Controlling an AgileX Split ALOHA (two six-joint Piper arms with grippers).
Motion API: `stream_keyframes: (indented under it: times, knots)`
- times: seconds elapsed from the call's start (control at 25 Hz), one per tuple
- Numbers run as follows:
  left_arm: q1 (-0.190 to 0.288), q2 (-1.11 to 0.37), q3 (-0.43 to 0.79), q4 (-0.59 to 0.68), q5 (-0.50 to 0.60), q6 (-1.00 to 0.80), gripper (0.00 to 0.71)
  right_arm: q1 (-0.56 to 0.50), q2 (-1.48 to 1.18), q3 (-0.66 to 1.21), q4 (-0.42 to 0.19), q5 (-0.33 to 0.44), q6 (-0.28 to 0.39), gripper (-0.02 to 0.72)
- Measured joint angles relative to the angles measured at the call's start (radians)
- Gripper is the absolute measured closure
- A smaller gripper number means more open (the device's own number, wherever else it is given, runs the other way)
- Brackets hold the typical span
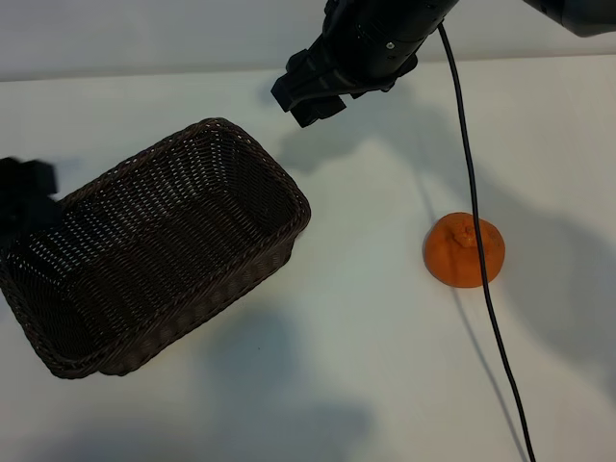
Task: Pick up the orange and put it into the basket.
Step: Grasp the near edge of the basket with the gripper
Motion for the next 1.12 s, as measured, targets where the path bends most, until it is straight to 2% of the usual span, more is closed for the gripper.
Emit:
stream_keyframes:
  times: [0.28, 0.44, 0.56, 0.92, 1.12]
  knots:
    - [0.0, -0.142, 0.092, 0.095, -0.025, -0.143, 0.122, 0.0, 0.0, 0.0, -0.001, 0.002, 0.0, 0.108]
    - [0.0, -0.148, 0.105, 0.161, -0.087, -0.181, 0.122, 0.0, 0.0, 0.0, -0.001, 0.002, 0.0, 0.108]
    - [0.0, -0.149, 0.12, 0.182, -0.094, -0.25, 0.124, 0.0, 0.0, 0.0, -0.001, 0.005, 0.0, 0.108]
    - [0.0, -0.149, 0.288, 0.221, -0.148, -0.421, 0.141, 0.0, 0.0, 0.0, -0.001, 0.006, 0.0, 0.108]
    - [0.0, -0.149, 0.33, 0.227, -0.157, -0.454, 0.141, 0.0, 0.0, 0.0, -0.001, 0.007, 0.0, 0.108]
